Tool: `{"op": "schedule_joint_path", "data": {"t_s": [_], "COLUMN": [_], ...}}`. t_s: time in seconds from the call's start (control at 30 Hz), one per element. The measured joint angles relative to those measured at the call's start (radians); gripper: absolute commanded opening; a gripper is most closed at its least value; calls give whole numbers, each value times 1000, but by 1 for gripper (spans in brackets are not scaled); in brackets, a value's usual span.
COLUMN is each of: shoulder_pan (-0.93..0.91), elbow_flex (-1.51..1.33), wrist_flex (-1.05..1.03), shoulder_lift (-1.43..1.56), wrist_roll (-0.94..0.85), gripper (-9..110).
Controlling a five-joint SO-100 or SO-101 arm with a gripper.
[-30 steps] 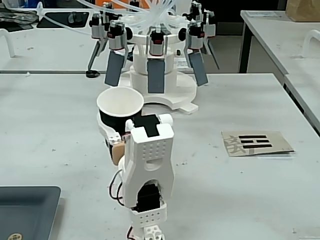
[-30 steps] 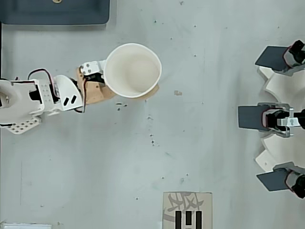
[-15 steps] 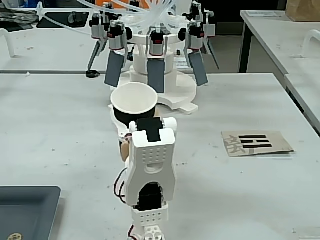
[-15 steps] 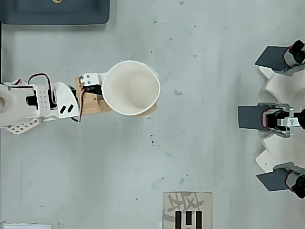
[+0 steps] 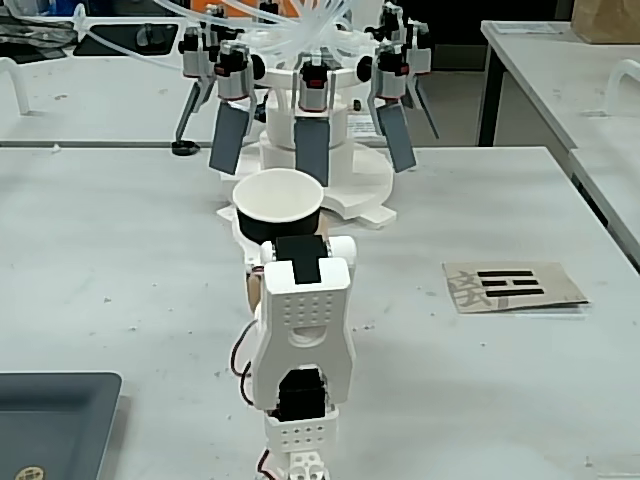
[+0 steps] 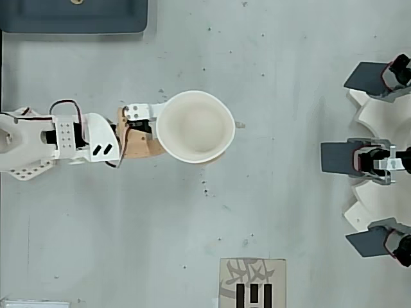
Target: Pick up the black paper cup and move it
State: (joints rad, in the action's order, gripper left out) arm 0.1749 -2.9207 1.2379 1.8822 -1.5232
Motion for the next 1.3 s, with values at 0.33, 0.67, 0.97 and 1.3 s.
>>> {"op": "schedule_joint_path", "data": {"t_s": [0.33,0.67,0.97,1.3], "shoulder_pan": [-48,-78,-78,-109], "elbow_flex": [156,348,518,657], "wrist_flex": [-183,-265,-327,-367], "shoulder_lift": [-2,-129,-255,-374], "wrist_roll": [28,48,48,48], "gripper": [9,9,9,8]}}
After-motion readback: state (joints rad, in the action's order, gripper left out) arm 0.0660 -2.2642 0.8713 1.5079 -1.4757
